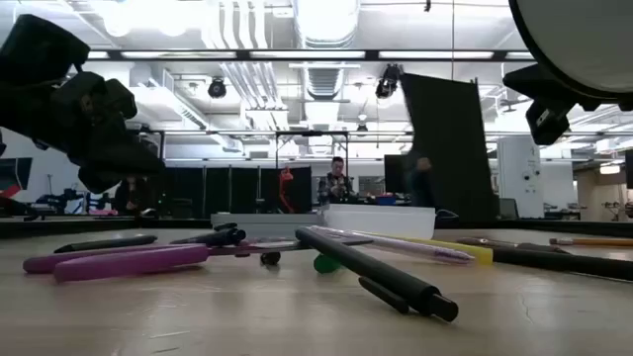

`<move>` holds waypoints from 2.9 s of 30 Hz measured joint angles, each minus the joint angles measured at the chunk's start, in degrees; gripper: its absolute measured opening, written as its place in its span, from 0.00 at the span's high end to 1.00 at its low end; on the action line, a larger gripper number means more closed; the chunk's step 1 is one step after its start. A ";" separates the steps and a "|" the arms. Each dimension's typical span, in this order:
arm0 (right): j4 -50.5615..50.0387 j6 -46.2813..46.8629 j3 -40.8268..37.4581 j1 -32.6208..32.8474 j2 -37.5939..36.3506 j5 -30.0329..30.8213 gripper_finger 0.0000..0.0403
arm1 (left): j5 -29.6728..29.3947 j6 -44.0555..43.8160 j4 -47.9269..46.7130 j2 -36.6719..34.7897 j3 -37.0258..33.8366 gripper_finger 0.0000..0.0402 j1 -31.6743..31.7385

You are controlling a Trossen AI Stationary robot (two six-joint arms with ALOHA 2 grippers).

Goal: Pick & place school supplies into a supply box

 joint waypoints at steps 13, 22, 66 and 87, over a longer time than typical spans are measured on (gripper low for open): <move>0.00 0.00 0.00 0.02 0.00 0.00 0.98 | 0.00 0.02 0.00 -0.02 0.00 0.87 0.00; 0.00 0.01 0.00 0.00 0.00 0.00 0.98 | 0.00 0.01 -0.01 -0.02 0.00 0.87 -0.01; 0.70 0.03 0.00 0.02 0.02 0.04 0.98 | 0.00 0.00 -0.01 -0.02 -0.01 0.87 0.00; 41.05 24.09 4.23 0.26 23.25 15.20 0.98 | 1.73 -43.61 10.22 -0.02 -0.02 0.87 0.22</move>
